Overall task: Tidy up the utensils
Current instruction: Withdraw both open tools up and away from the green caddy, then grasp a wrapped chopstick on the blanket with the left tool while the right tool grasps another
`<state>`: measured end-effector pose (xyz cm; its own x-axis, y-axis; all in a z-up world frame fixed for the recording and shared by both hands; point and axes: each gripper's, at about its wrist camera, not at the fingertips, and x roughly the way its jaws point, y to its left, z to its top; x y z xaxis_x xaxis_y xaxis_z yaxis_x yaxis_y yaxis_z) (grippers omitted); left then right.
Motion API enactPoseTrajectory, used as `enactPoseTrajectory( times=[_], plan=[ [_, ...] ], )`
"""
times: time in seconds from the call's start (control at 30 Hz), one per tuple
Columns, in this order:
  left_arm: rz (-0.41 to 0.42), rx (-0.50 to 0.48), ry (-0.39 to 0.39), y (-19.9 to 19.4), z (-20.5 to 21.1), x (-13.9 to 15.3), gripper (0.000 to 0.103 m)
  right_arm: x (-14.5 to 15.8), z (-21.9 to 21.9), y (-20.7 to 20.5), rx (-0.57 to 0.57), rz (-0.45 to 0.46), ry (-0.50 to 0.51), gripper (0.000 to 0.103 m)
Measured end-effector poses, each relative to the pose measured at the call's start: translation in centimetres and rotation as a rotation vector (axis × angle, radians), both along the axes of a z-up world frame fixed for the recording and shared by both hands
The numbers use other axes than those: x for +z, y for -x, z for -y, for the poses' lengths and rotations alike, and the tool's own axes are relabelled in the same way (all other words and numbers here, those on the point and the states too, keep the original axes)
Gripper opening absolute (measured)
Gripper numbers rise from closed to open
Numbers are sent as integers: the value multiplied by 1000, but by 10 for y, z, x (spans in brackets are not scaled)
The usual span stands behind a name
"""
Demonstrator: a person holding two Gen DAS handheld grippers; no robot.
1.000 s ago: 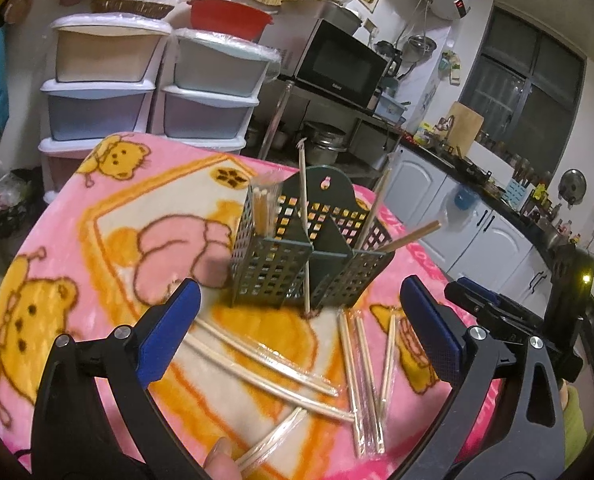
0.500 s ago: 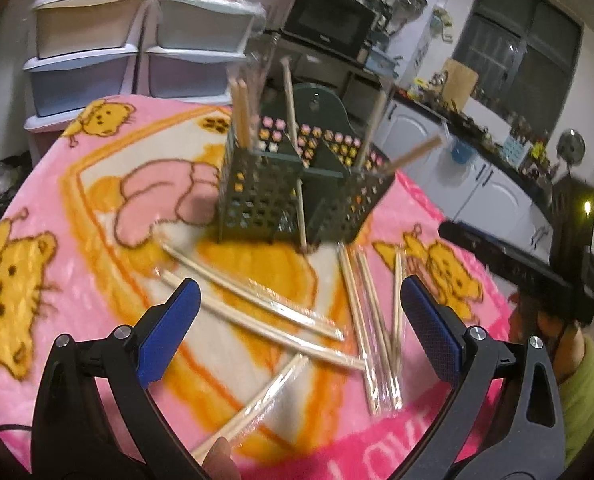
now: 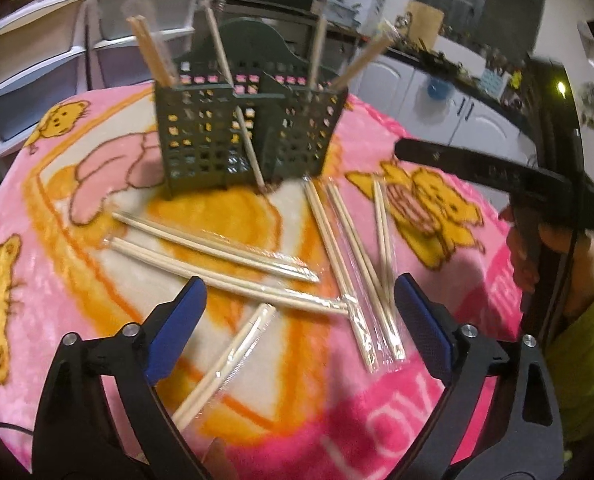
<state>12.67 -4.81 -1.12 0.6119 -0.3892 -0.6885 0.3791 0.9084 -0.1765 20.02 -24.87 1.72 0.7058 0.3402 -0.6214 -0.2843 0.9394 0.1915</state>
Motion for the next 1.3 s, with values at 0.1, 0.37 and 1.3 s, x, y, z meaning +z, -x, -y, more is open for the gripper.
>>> enactPoseTrajectory(
  times=[0.1, 0.37, 1.3],
  plan=[
    [-9, -25, -22, 0, 6, -5, 81, -7, -1, -5, 10, -33, 7, 56],
    [-35, -92, -83, -3, 25, -19, 71, -25, -3, -22, 31, -105, 6, 56],
    [-26, -111, -149, -12, 42, -24, 9, -61, -28, -81, 39, -241, 40, 43]
  ],
)
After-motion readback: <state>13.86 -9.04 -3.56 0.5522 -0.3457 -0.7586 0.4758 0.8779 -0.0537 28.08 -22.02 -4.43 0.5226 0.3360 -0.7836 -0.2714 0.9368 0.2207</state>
